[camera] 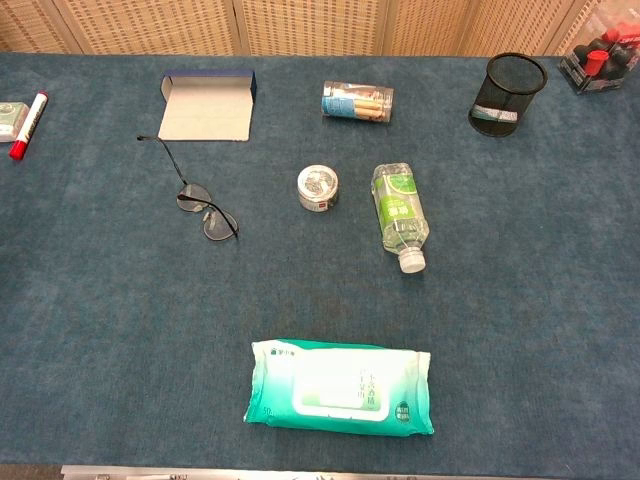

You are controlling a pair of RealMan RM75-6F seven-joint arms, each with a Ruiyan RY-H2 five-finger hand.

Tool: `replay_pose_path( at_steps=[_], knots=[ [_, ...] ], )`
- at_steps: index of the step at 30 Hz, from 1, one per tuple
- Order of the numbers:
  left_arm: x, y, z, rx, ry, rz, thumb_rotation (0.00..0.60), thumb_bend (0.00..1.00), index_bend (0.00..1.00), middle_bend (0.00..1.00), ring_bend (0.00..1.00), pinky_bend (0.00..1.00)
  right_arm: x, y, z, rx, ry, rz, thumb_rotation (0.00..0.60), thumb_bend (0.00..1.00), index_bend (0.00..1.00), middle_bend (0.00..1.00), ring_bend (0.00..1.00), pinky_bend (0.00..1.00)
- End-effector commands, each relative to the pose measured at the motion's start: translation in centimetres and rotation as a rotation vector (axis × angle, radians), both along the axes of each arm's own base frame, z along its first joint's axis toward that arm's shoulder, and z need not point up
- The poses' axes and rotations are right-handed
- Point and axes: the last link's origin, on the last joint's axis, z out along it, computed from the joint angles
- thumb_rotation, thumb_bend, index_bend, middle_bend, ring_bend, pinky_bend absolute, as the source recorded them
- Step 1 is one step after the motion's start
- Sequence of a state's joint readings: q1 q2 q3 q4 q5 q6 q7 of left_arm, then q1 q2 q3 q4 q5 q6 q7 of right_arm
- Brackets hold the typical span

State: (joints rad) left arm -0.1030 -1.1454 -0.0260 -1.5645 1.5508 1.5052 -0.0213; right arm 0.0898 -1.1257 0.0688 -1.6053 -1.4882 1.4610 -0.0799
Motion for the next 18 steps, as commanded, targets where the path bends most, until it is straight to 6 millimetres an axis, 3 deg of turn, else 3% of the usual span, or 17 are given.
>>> replay_pose_path(
  at_steps=[1, 18],
  knots=[
    [0.0, -0.1, -0.3, -0.013, 0.004, 0.002, 0.600, 0.32, 0.37, 0.46, 0.35, 0.39, 0.3, -0.1, 0.1, -0.010, -0.006, 0.015, 0.600, 0.41, 0.57, 0.47, 0.33, 0.30],
    [0.2, -0.1, -1.5, -0.065, 0.000, -0.025, 0.600, 0.32, 0.37, 0.46, 0.35, 0.41, 0.5, -0.2, 0.5, -0.011, -0.030, 0.020, 0.600, 0.41, 0.57, 0.47, 0.33, 0.30]
  ],
)
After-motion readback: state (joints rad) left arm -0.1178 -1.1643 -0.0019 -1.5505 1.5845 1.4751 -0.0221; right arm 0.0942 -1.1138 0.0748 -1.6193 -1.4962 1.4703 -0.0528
